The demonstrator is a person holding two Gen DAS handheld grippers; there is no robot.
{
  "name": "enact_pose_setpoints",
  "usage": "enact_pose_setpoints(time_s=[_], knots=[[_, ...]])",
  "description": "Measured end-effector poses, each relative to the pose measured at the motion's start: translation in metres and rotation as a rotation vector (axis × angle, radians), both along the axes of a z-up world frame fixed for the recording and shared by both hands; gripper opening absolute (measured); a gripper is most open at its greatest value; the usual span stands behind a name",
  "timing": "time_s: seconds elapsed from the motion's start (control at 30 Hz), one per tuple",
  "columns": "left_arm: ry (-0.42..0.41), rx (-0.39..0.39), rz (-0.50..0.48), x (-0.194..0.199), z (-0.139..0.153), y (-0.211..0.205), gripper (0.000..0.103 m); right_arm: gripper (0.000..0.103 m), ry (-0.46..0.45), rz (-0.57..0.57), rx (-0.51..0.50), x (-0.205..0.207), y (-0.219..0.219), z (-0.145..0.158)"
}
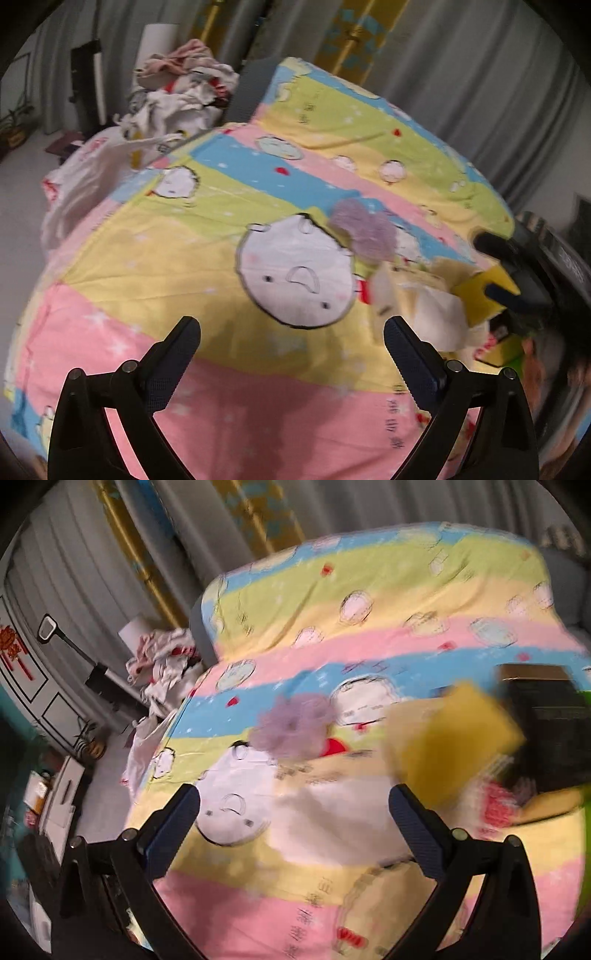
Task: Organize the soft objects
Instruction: 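Grasp the purple mesh bath puff with the right gripper and lift it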
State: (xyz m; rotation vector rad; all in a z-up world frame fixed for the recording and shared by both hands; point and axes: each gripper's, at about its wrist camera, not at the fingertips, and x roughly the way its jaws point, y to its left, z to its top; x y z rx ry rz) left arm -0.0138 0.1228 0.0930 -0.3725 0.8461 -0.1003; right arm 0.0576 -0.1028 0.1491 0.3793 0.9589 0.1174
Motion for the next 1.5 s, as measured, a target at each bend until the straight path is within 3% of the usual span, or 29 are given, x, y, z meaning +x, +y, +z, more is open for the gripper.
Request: enact_pose_setpoints(time_s=[0.1,0.2,0.3,0.37,0.43,0.47,0.5,0.53,0.57,0.6,0.7,0.93,1.03,1.2,1.4,1.5], knots=[[0.013,0.000,0.012,0.002,-0.002,0.008,0.099,0.102,0.110,-0.005,-0.030,0.048,0.022,-0.024],[0.015,0.017,0.040,0.003,-0.004,0.014,0.099,0.102,0.184,0.014,-0.136,0.088,0.043,-0.046],[0.022,0.046,0.063,0.006,-0.005,0.016,0.099,0.095,0.255,0.012,-0.231,0.119,0.055,-0.071],[0.029,0.038,0.065,0.007,-0.006,0.018,0.099,0.087,0.319,0.005,-0.217,0.131,0.052,-0.088],[0.026,0.013,0.061,0.006,-0.005,0.021,0.099,0.067,0.367,-0.016,-0.209,0.138,0.050,-0.100],[0.022,0.004,0.062,0.006,-0.004,0.022,0.099,0.063,0.364,-0.024,-0.232,0.139,0.051,-0.102],[0.019,-0.008,0.058,0.005,-0.005,0.022,0.099,0.053,0.338,-0.025,-0.260,0.139,0.052,-0.100],[0.022,-0.011,0.053,0.006,-0.004,0.021,0.099,0.030,0.303,-0.025,-0.282,0.137,0.052,-0.095],[0.025,-0.011,0.046,0.007,-0.005,0.020,0.099,0.018,0.292,-0.023,-0.279,0.135,0.051,-0.093],[0.023,-0.005,0.044,0.007,-0.004,0.019,0.099,0.013,0.283,-0.021,-0.242,0.131,0.048,-0.089],[0.016,0.018,0.043,0.004,-0.003,0.014,0.099,0.011,0.250,-0.010,-0.165,0.119,0.043,-0.075],[-0.003,0.023,0.019,0.000,0.001,0.007,0.099,0.012,0.048,0.084,-0.133,0.042,0.035,-0.003],[-0.009,0.039,0.004,0.000,0.001,0.004,0.099,0.012,0.010,0.138,-0.140,0.000,0.033,0.013],[-0.013,0.045,-0.012,-0.003,0.002,-0.001,0.099,0.014,0.024,0.203,-0.138,-0.071,0.023,0.008],[-0.013,0.076,-0.063,-0.009,0.001,-0.019,0.099,0.016,0.111,0.193,-0.127,-0.111,0.010,-0.031],[-0.011,0.077,-0.111,-0.011,-0.001,-0.032,0.099,0.025,0.158,0.165,-0.148,-0.125,0.001,-0.047]])
